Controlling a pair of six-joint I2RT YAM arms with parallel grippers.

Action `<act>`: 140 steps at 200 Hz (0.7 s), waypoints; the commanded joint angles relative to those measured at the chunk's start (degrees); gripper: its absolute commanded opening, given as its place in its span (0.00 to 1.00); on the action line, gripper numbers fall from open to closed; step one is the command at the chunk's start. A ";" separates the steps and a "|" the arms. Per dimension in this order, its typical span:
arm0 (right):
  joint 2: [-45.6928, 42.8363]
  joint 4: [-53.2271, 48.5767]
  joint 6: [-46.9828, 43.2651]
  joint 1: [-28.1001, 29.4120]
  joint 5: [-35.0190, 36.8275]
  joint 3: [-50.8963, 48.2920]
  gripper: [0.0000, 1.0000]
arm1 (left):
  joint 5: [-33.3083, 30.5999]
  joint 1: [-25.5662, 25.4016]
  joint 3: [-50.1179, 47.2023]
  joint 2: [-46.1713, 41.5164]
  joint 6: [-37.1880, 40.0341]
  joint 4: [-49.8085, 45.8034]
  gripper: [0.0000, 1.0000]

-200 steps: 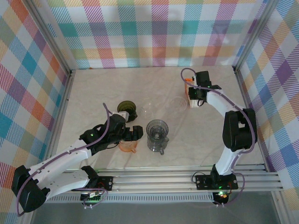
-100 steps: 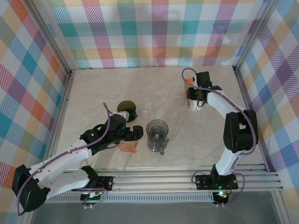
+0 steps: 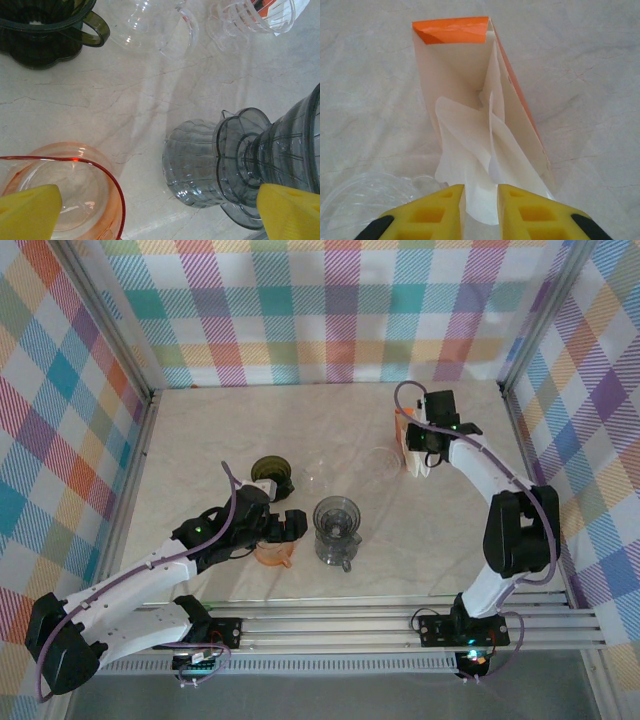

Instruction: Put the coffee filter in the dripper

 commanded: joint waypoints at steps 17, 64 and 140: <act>4.26 -3.30 0.08 0.27 2.62 5.97 0.23 | 0.22 -0.38 -0.48 -0.63 -0.47 0.63 1.00; 6.98 -4.54 0.61 0.20 4.22 7.52 0.22 | 0.27 -0.36 -0.35 -0.12 -0.34 1.09 1.00; 9.92 -4.16 0.66 0.19 4.62 9.59 0.07 | 0.21 -0.40 -0.34 0.13 -0.22 1.09 1.00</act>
